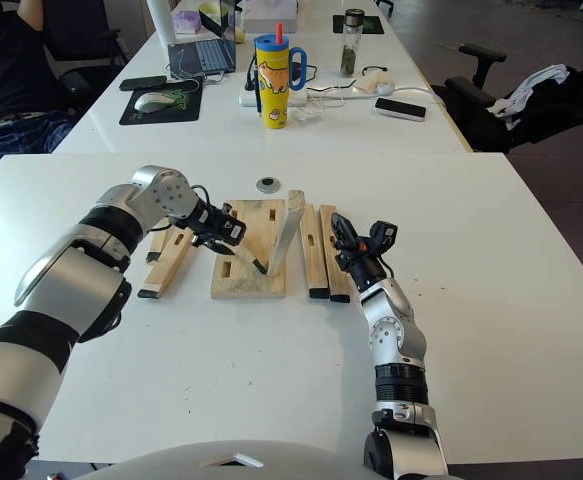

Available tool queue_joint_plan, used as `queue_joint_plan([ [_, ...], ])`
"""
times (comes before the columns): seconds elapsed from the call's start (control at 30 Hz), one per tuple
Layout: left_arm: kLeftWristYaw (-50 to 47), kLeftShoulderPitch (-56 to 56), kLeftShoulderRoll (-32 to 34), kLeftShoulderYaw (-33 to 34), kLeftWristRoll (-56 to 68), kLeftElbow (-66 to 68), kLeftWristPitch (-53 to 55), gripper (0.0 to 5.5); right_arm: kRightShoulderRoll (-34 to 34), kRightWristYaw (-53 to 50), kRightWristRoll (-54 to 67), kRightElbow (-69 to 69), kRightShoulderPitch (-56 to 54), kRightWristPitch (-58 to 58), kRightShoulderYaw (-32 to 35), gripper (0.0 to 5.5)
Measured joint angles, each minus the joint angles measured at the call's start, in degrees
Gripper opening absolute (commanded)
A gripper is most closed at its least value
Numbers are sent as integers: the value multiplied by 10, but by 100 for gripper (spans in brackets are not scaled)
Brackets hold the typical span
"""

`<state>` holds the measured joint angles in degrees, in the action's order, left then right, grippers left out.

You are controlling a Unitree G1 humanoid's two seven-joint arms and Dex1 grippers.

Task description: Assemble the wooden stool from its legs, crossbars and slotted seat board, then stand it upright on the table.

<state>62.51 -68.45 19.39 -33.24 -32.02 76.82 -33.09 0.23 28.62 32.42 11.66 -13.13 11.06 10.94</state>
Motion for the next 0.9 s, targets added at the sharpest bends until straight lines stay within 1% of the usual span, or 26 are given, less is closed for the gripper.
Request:
queue_joint_plan([
  [0.13,-19,0,2,-10,-20,1,-4,86,3,0,0,0,0,7,-2,0],
  [0.27,-25,-1,12,-13,-30,1,-6,50,2,0,0,0,0,8,-2,0],
  [0.33,-2,0,28,-3,-23,4,-1,41,1,3,-1,0,0,8,-5,0],
  [0.43,48,6,53,20,-2,5,1,41,-1,9,-8,-4,2,5,-15,0],
  [0.57,203,34,98,83,84,-17,0,41,-3,6,-17,-65,35,-13,-24,0],
  [0.6,228,41,104,92,97,-24,4,41,-3,-2,-19,-73,41,-16,-23,0],
  [0.67,281,65,118,108,161,-67,36,41,6,-30,-22,-109,63,-22,-21,0],
  [0.73,295,87,131,107,212,-120,81,41,16,-54,-26,-141,79,-28,-22,0],
  [0.83,297,144,162,103,305,-263,204,41,31,-117,-41,-195,103,-14,-27,0],
  [0.9,298,192,194,105,334,-373,282,41,39,-159,-53,-244,126,11,-43,0],
])
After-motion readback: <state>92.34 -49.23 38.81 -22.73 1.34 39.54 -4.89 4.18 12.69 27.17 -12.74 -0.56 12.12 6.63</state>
